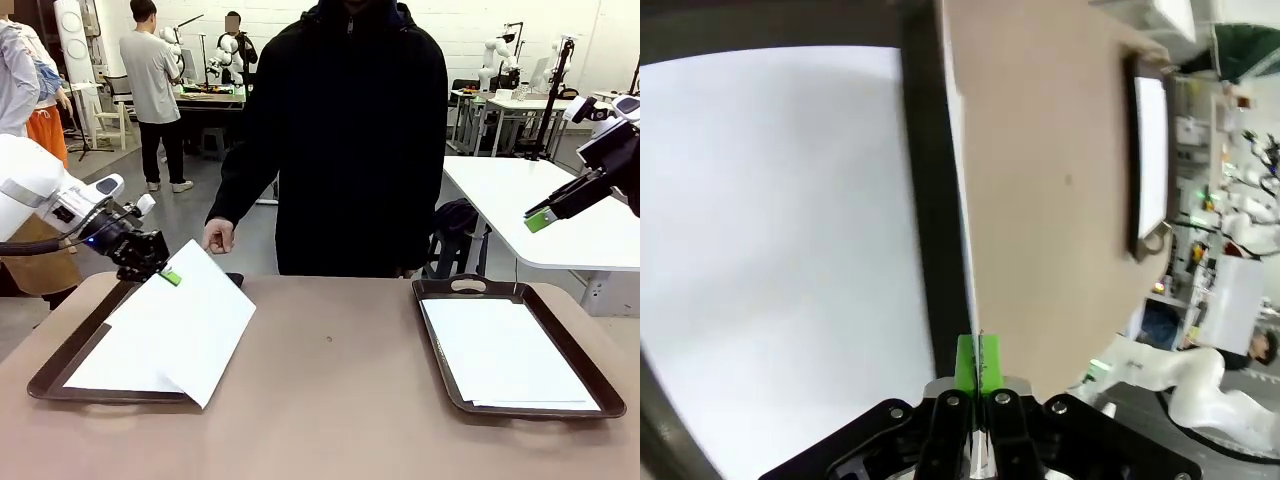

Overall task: Sort the A4 documents.
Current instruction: Place the A4 Paper in the designated Handle tray.

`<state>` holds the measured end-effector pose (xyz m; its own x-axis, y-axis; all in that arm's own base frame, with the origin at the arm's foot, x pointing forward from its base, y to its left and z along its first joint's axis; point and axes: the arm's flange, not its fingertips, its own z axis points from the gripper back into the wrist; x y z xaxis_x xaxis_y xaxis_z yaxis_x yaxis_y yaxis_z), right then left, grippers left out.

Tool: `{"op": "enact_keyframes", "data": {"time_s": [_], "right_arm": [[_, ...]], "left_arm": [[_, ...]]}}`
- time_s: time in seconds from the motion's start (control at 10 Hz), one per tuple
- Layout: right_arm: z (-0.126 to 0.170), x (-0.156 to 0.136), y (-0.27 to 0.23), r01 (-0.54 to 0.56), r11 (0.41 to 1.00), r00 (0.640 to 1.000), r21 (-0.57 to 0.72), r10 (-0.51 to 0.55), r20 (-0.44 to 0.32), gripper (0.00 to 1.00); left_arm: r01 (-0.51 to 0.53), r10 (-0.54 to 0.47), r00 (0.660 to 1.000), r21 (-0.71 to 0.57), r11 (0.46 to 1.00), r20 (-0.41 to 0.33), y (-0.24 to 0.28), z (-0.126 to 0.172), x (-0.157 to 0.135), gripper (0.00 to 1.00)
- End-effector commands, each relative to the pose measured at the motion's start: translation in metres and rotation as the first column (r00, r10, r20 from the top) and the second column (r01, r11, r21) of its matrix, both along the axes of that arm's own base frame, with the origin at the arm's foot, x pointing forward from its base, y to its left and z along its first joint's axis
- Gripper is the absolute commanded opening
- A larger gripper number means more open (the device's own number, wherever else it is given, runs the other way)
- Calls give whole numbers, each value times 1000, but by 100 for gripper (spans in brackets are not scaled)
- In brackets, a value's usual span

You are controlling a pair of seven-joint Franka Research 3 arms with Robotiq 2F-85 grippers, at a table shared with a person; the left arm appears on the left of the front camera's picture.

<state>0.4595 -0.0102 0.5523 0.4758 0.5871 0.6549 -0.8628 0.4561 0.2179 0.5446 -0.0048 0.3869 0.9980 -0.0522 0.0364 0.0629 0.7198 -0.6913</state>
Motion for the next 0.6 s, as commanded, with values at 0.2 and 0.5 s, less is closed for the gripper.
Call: {"op": "enact_keyframes", "data": {"time_s": [0.2,0.5], "right_arm": [[0,-1,1,-4,1000,1000,0,4,-3,100],[0,-1,1,-4,1000,1000,0,4,-3,100]], "left_arm": [[-74,83,996,232,970,-29,15,-12,6,1],[-116,136,990,313,943,-43,30,-21,14,1]]}}
